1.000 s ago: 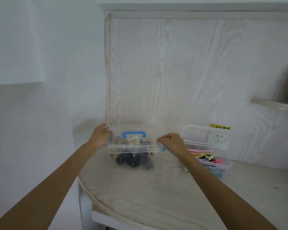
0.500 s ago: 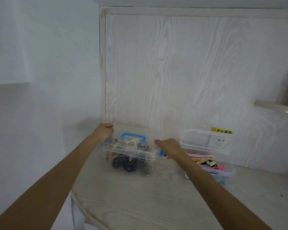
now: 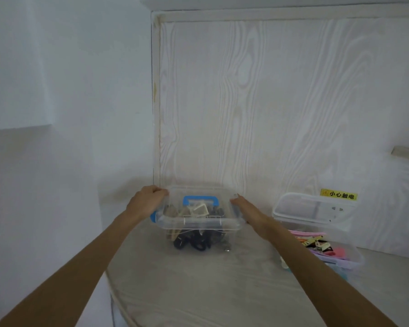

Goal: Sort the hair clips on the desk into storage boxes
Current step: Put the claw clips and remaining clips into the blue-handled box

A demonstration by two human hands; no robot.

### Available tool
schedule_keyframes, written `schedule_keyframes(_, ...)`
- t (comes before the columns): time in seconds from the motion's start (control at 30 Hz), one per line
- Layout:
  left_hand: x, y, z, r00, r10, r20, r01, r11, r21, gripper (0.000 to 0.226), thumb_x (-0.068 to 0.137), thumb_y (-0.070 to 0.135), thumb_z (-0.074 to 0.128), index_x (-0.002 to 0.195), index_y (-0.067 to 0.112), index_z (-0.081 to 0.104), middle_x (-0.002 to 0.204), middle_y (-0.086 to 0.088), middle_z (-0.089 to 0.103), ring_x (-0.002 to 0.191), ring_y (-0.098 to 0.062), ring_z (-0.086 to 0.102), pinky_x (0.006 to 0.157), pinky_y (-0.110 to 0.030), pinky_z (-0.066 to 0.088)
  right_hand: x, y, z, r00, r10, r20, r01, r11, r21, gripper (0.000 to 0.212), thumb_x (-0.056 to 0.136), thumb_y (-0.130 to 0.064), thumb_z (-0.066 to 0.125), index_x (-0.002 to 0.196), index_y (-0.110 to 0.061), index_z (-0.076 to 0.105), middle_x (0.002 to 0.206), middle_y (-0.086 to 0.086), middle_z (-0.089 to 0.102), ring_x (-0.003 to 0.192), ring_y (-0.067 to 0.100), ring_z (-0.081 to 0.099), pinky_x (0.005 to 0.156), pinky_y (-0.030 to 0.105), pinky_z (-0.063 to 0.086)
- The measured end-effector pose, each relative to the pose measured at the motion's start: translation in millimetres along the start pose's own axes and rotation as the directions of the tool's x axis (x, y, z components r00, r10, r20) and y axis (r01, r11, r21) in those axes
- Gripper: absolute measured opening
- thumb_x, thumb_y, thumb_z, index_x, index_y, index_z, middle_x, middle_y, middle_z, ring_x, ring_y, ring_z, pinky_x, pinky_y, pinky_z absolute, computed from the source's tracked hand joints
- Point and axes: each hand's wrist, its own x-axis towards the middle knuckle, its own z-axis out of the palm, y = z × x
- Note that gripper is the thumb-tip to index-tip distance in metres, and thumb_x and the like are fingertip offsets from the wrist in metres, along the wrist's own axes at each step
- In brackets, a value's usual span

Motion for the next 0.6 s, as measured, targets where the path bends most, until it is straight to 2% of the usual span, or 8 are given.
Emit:
schedule_keyframes(0.1,-3,-4,5,1.0,-0.016,-0.009,0.016,1.0,0.012,0.036,0.093,0.037,0.043,0.117,0.011,0.051,0.116,-0.009,0.058,0.09,-0.021,0.051,0.077,-0.031,0.038,-4,6,2,0.996,-0.005,-0.092,0.009,0.999,0.053,0.03,0.095,-0.02,0.041,0.123,-0.008,0.043,0.128,0.016,0.046,0.102,0.026,0.049,0.086,0.038,0.042)
schedule_keyframes(0.17,-8,-6,7,1.0,-0.013,0.013,0.013,1.0,-0.002,0.035,0.094,0.039,0.043,0.115,0.011,0.049,0.114,-0.009,0.057,0.092,-0.022,0.052,0.078,-0.032,0.04,-4,11,3,0.985,-0.014,-0.17,0.014,1.0,-0.003,0.025,0.093,-0.029,0.047,0.112,-0.013,0.041,0.113,0.009,0.047,0.09,0.016,0.047,0.079,0.032,0.038)
schedule_keyframes(0.27,-12,-9,4,0.998,0.031,0.055,-0.028,0.998,-0.052,0.047,0.093,0.043,0.046,0.127,0.01,0.05,0.129,-0.01,0.055,0.113,-0.027,0.054,0.097,-0.037,0.041,-6,12,0,0.983,0.013,-0.185,-0.018,1.0,-0.024,0.045,0.093,-0.039,0.046,0.127,-0.01,0.04,0.11,0.003,0.045,0.098,0.016,0.045,0.085,0.029,0.034)
schedule_keyframes(0.33,-15,-5,0,0.995,0.043,0.093,-0.034,0.995,-0.098,0.049,0.094,0.04,0.047,0.13,0.008,0.051,0.134,-0.011,0.053,0.115,-0.027,0.054,0.1,-0.036,0.041,-8,7,0,0.988,0.006,-0.157,-0.023,0.994,-0.11,0.046,0.097,-0.037,0.039,0.132,-0.008,0.041,0.125,0.008,0.049,0.112,0.022,0.048,0.094,0.031,0.036)
schedule_keyframes(0.4,-15,0,-1,0.991,-0.005,0.136,0.03,0.982,-0.185,0.045,0.094,0.033,0.051,0.124,0.0,0.055,0.119,-0.012,0.058,0.088,-0.023,0.06,0.077,-0.03,0.049,-8,3,0,0.989,0.019,-0.147,-0.041,0.988,-0.15,0.045,0.097,-0.037,0.036,0.129,-0.006,0.046,0.131,0.011,0.051,0.117,0.027,0.05,0.099,0.035,0.036)
schedule_keyframes(0.47,-17,4,-3,0.982,-0.096,0.166,0.128,0.973,-0.192,0.047,0.092,0.031,0.056,0.121,-0.005,0.055,0.109,-0.013,0.059,0.07,-0.02,0.054,0.055,-0.024,0.042,-7,1,0,0.99,0.066,-0.128,-0.081,0.99,-0.113,0.045,0.096,-0.036,0.04,0.124,-0.003,0.05,0.119,0.012,0.056,0.104,0.027,0.054,0.094,0.034,0.04)
schedule_keyframes(0.5,-16,2,-3,0.981,-0.117,0.157,0.143,0.975,-0.169,0.048,0.091,0.032,0.057,0.12,-0.005,0.055,0.114,-0.016,0.06,0.073,-0.022,0.054,0.055,-0.024,0.042,-7,1,0,0.988,0.103,-0.11,-0.111,0.992,-0.065,0.044,0.095,-0.035,0.044,0.123,-0.001,0.051,0.111,0.012,0.056,0.095,0.024,0.054,0.089,0.032,0.042)
schedule_keyframes(0.6,-13,-9,2,0.994,-0.055,0.099,0.066,0.991,-0.113,0.042,0.09,0.039,0.055,0.114,0.005,0.06,0.125,-0.016,0.059,0.095,-0.027,0.057,0.083,-0.031,0.045,-7,2,0,0.985,0.142,-0.094,-0.142,0.99,0.005,0.046,0.094,-0.036,0.048,0.12,0.001,0.051,0.103,0.01,0.054,0.083,0.021,0.051,0.08,0.029,0.04)
